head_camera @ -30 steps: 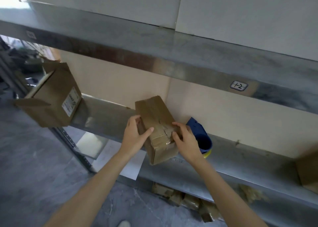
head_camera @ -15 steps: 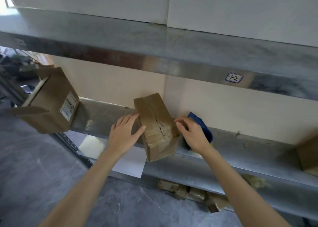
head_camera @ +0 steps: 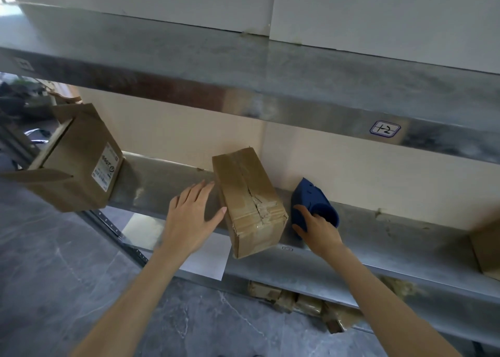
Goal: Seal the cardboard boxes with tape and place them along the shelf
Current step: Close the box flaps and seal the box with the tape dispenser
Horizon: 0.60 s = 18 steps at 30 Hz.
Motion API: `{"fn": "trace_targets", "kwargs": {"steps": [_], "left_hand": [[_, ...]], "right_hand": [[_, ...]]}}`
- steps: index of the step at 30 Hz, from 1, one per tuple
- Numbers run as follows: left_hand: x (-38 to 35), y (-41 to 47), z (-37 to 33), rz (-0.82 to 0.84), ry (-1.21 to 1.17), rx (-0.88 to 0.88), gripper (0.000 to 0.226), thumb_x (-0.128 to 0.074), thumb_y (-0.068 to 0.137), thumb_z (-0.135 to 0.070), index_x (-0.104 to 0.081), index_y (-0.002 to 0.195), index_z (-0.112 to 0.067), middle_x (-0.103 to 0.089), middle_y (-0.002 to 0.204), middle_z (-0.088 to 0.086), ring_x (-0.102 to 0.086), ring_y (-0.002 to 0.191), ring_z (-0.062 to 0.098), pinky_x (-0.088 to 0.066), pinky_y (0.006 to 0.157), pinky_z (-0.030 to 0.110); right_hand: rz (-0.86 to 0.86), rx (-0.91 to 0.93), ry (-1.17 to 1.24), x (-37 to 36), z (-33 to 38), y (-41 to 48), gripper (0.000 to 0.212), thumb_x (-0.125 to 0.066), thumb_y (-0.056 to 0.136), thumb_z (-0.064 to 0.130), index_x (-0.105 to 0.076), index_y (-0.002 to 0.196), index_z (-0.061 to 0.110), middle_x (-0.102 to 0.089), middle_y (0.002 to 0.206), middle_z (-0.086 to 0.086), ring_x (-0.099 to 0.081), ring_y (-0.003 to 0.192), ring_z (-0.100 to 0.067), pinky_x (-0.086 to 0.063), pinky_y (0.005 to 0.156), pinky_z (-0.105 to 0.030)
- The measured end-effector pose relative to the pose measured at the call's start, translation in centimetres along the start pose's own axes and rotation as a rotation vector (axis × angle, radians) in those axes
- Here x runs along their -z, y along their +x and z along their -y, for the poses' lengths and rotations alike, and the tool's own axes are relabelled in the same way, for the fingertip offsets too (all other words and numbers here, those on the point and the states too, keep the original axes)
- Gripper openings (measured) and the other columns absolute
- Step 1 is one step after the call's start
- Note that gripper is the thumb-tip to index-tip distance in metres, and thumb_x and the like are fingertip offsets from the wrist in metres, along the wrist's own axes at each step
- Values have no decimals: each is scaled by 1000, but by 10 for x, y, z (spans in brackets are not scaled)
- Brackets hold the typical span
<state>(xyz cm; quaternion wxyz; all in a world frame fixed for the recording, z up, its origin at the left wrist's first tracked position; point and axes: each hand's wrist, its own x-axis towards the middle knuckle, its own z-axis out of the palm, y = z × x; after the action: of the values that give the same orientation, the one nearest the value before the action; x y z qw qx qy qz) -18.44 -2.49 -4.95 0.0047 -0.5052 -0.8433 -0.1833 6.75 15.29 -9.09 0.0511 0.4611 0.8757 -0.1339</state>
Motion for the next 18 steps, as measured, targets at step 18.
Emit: {"fn": "trace_targets", "kwargs": {"steps": [18], "left_hand": [[-8,-1,6,44,-80,29,58,-52,94,-56,-47,140,-22,-53,143,1,-46,134,23,-33,112,42]], "right_hand": [[292,4,259,19,-17,30,66,-53,96,11,-20,144,41,-60,115,-17,-66,82,-32,-58,66,-37]]}}
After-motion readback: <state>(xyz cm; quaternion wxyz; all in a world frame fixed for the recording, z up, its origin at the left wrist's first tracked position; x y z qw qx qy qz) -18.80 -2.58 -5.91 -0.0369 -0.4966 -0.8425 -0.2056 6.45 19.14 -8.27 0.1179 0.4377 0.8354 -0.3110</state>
